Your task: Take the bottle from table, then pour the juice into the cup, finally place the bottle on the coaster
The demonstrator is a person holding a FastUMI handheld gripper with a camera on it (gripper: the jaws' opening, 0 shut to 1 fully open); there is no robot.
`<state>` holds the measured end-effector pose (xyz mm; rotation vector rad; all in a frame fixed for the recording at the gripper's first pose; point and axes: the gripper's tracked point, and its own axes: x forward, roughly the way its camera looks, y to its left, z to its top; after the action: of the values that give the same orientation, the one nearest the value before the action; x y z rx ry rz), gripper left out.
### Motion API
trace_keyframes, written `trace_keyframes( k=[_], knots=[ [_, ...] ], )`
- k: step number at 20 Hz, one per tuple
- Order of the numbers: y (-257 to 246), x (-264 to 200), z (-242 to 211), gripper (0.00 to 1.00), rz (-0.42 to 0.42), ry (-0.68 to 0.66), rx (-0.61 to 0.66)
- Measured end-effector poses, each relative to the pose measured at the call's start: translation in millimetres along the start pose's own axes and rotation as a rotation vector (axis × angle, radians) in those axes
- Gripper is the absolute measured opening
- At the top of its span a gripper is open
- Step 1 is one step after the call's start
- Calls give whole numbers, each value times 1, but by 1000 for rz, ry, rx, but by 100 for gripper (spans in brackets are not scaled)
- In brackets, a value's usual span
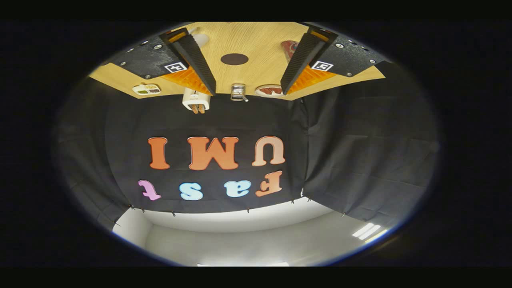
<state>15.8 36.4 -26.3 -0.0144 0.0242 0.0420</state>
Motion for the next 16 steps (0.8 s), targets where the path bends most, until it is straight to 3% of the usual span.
trace_keyframes(
  k=[16],
  knots=[
    [61,17,-88,97,108,104,53]
  ],
)
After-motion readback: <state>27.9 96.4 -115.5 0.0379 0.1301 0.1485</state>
